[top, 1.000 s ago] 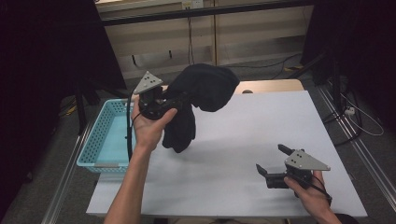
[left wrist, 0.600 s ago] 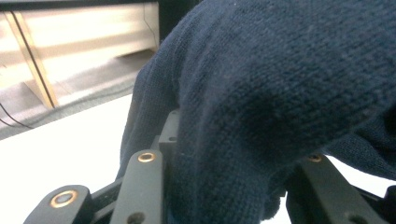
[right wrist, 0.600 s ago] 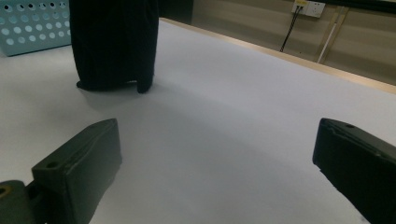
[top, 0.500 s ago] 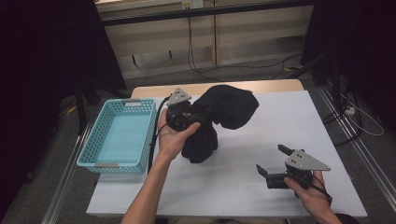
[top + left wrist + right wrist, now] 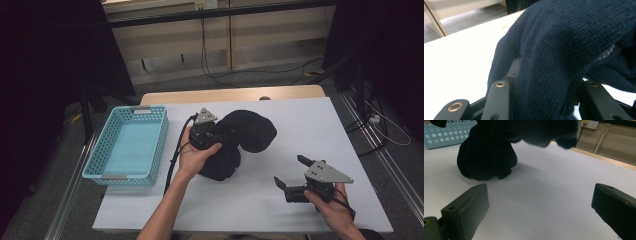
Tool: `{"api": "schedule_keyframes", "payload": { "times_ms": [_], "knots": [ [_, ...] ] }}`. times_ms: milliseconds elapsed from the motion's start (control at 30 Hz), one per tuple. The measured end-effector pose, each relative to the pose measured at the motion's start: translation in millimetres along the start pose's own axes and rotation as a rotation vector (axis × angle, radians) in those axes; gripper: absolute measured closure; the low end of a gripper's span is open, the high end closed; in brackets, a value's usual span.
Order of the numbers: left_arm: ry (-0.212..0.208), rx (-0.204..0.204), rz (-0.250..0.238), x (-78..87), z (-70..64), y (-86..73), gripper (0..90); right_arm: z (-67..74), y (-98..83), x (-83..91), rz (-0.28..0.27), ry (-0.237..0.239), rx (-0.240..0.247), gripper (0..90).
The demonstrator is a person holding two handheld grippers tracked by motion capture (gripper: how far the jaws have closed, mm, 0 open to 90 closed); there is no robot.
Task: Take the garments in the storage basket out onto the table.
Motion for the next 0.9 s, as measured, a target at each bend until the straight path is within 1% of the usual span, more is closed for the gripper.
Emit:
{"api": "schedule_keyframes", "payload": {
  "times_ms": [33,67,100,133,167,233,267,300,333,400,467,567,600,633,667,700,733,800,867,900],
  "knots": [
    [0.010,-0.008,0.017,-4.8,0.8,-4.0,58.9,0.2,0.0,-0.2,0.000,0.002,0.001,0.5],
    [0.014,-0.004,0.027,-7.7,0.7,-6.7,58.6,0.7,0.4,-0.2,-0.002,0.002,0.001,0.5],
    [0.006,0.012,0.034,-11.7,1.0,-10.6,58.3,0.9,0.5,-0.1,-0.003,0.003,0.004,0.5],
    [-0.011,0.023,0.051,-15.5,1.3,-15.4,58.1,1.4,0.6,0.4,-0.004,0.005,0.005,0.5],
    [-0.016,0.025,0.066,-19.9,1.2,-20.4,57.9,1.7,0.6,0.7,-0.003,0.007,0.005,0.4],
    [0.000,0.012,0.092,-28.4,1.3,-30.0,57.6,1.6,0.2,0.5,0.000,0.008,0.005,0.4],
    [-0.015,0.040,0.092,-31.7,0.0,-33.3,57.6,1.8,-0.1,0.1,0.001,0.011,0.005,0.4],
    [-0.027,0.046,0.091,-34.4,-0.3,-35.6,57.6,2.0,-0.1,-0.1,0.001,0.012,0.004,0.4],
    [-0.023,0.052,0.083,-36.1,-1.2,-36.2,57.5,2.1,-0.1,-0.3,0.001,0.013,0.005,0.4],
    [-0.012,0.039,0.088,-36.7,-2.7,-35.7,57.5,2.1,-0.3,-0.6,0.004,0.014,0.006,0.4],
    [0.002,0.009,0.090,-37.2,-4.0,-36.3,57.3,2.0,-0.3,-0.7,0.003,0.015,0.004,0.4],
    [0.012,-0.018,0.103,-40.5,-4.0,-39.4,56.2,2.2,-0.4,-1.3,0.006,0.014,0.005,0.4],
    [0.003,0.012,0.103,-42.0,-3.8,-40.4,55.4,2.5,-0.4,-1.5,0.007,0.014,0.006,0.4],
    [0.008,0.036,0.101,-43.8,-1.6,-41.2,54.4,3.0,-0.2,-1.8,0.007,0.015,0.007,0.5],
    [0.015,0.045,0.097,-45.9,-1.0,-42.2,53.3,3.3,-0.1,-2.0,0.007,0.015,0.009,0.6],
    [0.019,0.038,0.095,-47.5,-1.6,-43.2,52.6,3.6,0.0,-2.2,0.008,0.014,0.012,0.6],
    [0.025,0.017,0.095,-48.4,-2.1,-43.8,51.4,3.8,0.1,-2.1,0.008,0.014,0.012,0.6],
    [0.025,0.014,0.090,-49.3,-2.7,-43.8,49.3,3.4,0.2,-2.0,0.005,0.014,0.011,0.6],
    [0.019,0.021,0.088,-50.2,-1.2,-43.8,46.2,2.6,0.0,-2.2,0.005,0.014,0.008,0.6],
    [0.017,0.038,0.093,-50.3,0.0,-44.2,43.9,2.5,0.0,-2.2,0.005,0.015,0.007,0.6]
  ]
}}
Point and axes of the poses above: each handheld gripper's, and its own axes: x roughly backward along the jaws, y roughly out of its top, z roughly to its left, the point moved 6 cm from there along -x, roughly forward along the jaws, and after that the axes turned 11 degrees about y, right-handed, at the moved point
